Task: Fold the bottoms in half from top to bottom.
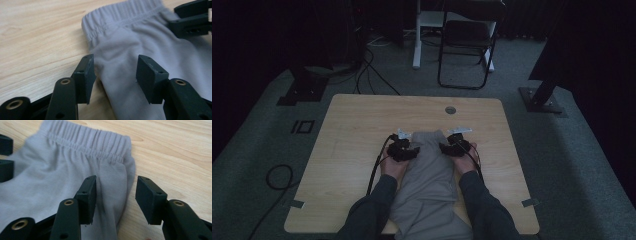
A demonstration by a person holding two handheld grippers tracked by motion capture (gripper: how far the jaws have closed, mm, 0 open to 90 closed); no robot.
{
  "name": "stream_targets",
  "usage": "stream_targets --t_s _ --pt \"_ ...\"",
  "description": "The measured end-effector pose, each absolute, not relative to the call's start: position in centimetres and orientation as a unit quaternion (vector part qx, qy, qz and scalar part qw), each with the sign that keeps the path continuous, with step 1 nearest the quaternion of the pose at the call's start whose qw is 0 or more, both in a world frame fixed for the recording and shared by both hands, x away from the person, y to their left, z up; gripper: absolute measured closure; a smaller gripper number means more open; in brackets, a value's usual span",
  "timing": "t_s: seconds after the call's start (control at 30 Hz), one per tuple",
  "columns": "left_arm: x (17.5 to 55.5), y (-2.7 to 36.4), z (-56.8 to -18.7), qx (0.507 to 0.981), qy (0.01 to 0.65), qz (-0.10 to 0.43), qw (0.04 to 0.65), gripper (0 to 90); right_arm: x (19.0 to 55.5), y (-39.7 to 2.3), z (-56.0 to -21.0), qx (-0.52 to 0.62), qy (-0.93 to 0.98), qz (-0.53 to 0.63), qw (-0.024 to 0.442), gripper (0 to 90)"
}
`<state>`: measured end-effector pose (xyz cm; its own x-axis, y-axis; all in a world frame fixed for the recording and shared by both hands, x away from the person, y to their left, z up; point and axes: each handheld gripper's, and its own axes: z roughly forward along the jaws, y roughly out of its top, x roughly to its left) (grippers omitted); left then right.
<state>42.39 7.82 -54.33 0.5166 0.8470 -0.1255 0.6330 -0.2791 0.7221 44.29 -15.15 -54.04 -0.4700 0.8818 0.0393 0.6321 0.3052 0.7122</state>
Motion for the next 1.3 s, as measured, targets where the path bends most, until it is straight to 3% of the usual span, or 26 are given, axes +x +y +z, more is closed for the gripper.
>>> stream_targets --t_s 0.17,0.27,0.37,0.47,0.53,0.87,1.3 --pt "42.5 7.5 -54.9 0.792 0.471 0.161 0.352 49.2 44.1 -14.5 -54.7 0.481 0.794 0.324 0.183 48.6" --pt "42.4 7.4 -54.9 0.796 0.467 0.173 0.343 55.3 44.1 -14.4 -54.6 0.486 0.793 0.318 0.183 50.1" --pt "42.4 7.6 -54.7 0.802 0.463 0.161 0.342 68.2 44.1 -14.3 -54.4 0.489 0.794 0.314 0.178 62.4" --pt "42.6 7.7 -54.7 0.801 0.464 0.146 0.349 79.7 44.4 -14.2 -54.3 0.496 0.792 0.317 0.166 81.8" --pt "42.8 7.7 -54.8 0.799 0.465 0.138 0.354 85.0 44.8 -14.3 -54.3 0.5 0.788 0.325 0.152 86.8" --pt "44.7 8.5 -53.0 0.793 0.474 0.145 0.355 87.0 46.9 -15.5 -53.6 0.514 0.767 0.365 0.119 88.2" --pt "46.2 10.2 -41.6 0.748 0.435 0.224 0.449 86.9 48.0 -15.3 -42.6 0.454 0.729 0.455 0.235 88.2"
